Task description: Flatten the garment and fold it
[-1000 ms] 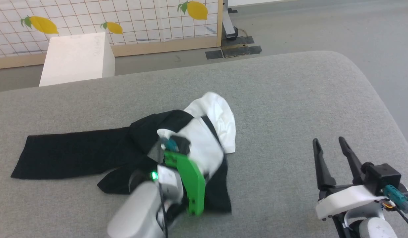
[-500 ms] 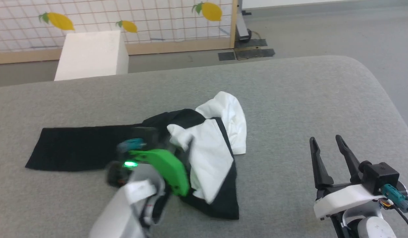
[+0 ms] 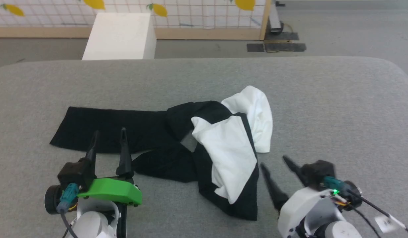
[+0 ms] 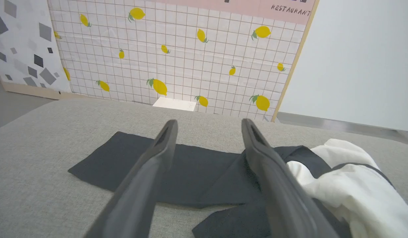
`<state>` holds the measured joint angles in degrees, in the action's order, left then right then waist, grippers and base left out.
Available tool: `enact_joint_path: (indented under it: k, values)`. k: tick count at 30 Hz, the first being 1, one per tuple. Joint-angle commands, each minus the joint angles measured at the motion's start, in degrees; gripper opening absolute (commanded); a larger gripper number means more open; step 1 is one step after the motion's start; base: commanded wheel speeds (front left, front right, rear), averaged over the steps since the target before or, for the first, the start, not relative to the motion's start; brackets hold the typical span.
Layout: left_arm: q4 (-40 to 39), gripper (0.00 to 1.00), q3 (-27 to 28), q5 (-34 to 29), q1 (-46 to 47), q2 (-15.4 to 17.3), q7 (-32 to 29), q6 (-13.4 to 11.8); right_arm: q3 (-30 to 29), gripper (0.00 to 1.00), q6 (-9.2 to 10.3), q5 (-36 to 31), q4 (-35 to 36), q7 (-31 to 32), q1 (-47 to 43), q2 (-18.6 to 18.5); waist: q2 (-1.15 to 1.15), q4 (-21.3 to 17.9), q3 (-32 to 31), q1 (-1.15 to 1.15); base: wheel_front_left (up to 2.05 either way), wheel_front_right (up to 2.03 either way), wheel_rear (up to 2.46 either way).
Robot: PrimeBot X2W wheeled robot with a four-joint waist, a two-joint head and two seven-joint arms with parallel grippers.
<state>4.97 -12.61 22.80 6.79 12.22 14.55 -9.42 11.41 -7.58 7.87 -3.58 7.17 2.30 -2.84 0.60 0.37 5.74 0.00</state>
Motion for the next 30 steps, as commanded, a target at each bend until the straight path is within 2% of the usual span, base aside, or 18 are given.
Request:
enact_joint_path:
  k: [1,6,13,14,15,16,21,24,30]
  values:
    - [-1.16,1.00,1.02,-0.81,-1.40,-1.12,0.41,0.03,1.08,1.00,0.09,0.51,-0.60,3.53,-0.36,-0.04,-0.60,2.33,1.87,0.00,0.00,0.00,0.00]
    - [-3.06,1.00,4.03,-3.46,-2.82,-4.58,0.43,1.73,3.05,1.00,0.09,1.78,-1.90,16.13,-0.87,-0.04,-0.60,5.28,3.97,0.00,0.00,0.00,0.00]
    - [-1.98,1.00,6.73,-5.39,-2.21,-7.49,0.44,5.17,3.46,1.00,0.09,1.31,-2.86,29.38,-1.61,-0.04,-0.60,7.61,5.37,0.00,0.00,0.00,0.00]
    - [-1.66,1.00,7.00,-5.66,-2.15,-7.79,0.44,5.58,3.63,0.42,0.09,1.48,-2.84,30.74,-1.70,-0.04,-0.60,7.76,5.38,0.00,0.00,0.00,0.00]
    - [-1.39,1.00,7.23,-5.83,-2.11,-7.99,0.44,5.87,3.66,0.24,0.09,1.65,-2.67,31.38,-1.74,-0.04,-0.60,7.83,5.35,0.00,0.00,0.00,0.00]
    - [-1.08,1.00,7.52,-5.78,-2.08,-8.24,0.44,6.32,3.49,0.00,0.09,1.87,-2.39,31.72,-1.74,-0.04,-0.60,7.83,5.26,0.00,0.00,0.00,0.00]
    - [0.07,1.00,8.64,-6.49,-2.37,-8.85,0.44,7.47,-1.31,0.00,0.09,1.24,0.05,31.74,-2.28,-0.23,-0.60,7.04,3.94,0.00,0.00,0.00,0.00]
    - [0.39,1.00,8.98,-7.00,-2.56,-9.06,0.44,7.81,-8.37,0.00,0.09,-1.16,3.44,31.34,-2.80,-1.93,-0.60,6.40,2.99,0.00,0.00,0.00,0.00]
    - [0.92,1.00,9.37,-7.39,-2.59,-9.24,0.44,8.56,-26.03,0.00,0.09,-8.81,8.89,29.39,-1.47,-4.69,-0.60,5.34,2.21,0.00,0.00,0.00,0.00]
